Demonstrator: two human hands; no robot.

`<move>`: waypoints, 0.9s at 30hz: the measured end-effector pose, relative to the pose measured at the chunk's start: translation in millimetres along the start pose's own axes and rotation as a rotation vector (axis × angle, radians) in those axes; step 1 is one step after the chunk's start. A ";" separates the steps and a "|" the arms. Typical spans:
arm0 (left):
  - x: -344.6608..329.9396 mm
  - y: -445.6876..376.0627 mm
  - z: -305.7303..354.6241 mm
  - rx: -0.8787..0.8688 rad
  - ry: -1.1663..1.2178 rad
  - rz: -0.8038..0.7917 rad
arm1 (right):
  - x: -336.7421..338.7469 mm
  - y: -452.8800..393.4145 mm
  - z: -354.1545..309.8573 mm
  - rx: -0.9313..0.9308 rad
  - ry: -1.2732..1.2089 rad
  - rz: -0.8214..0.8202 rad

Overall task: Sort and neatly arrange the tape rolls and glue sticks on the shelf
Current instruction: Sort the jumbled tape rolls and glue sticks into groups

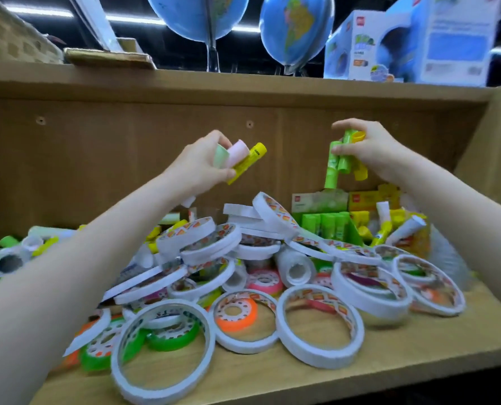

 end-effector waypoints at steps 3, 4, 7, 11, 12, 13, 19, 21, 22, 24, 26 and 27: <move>-33.3 -11.6 37.5 -0.061 0.050 -0.030 | 28.6 3.1 36.7 -0.144 0.272 0.041; -42.8 -13.4 45.8 -0.074 0.055 -0.040 | 32.4 5.1 47.5 -0.177 0.389 0.047; -66.4 -17.5 58.1 -0.103 0.016 -0.088 | 33.1 11.4 73.8 -0.215 0.589 0.050; -81.8 -23.9 64.3 -0.121 -0.032 -0.094 | 28.5 11.2 100.5 -0.267 0.677 0.001; -83.5 -24.9 65.3 -0.117 -0.036 -0.091 | 26.4 10.3 104.8 -0.277 0.699 -0.027; -85.2 -26.0 66.4 -0.114 -0.040 -0.092 | 24.8 9.6 107.5 -0.280 0.724 -0.046; -97.2 -32.5 78.1 -0.150 -0.085 -0.138 | 40.6 7.0 104.3 -0.276 1.045 -0.118; -99.5 -34.5 82.8 -0.157 -0.094 -0.137 | 45.3 5.1 96.8 -0.279 0.984 -0.153; -100.5 -35.1 85.7 -0.162 -0.095 -0.137 | 48.0 4.8 93.8 -0.289 0.932 -0.159; -103.0 -34.7 90.3 -0.176 -0.098 -0.135 | 55.8 4.5 92.7 -0.316 0.797 -0.112; -105.5 -32.9 93.6 -0.189 -0.101 -0.132 | 68.3 4.6 94.3 -0.334 0.611 0.040; -107.2 -31.6 95.3 -0.196 -0.099 -0.133 | 77.1 4.1 95.3 -0.326 0.526 0.152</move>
Point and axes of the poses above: each hand's wrist, its own y-axis away from the middle knuckle, its own x-axis out of the back of the hand, z = x × y, the point moved 1 cm from there along -y, towards the middle knuckle, and after that the axes turned 3 degrees about -y, right-handed, at the moved point
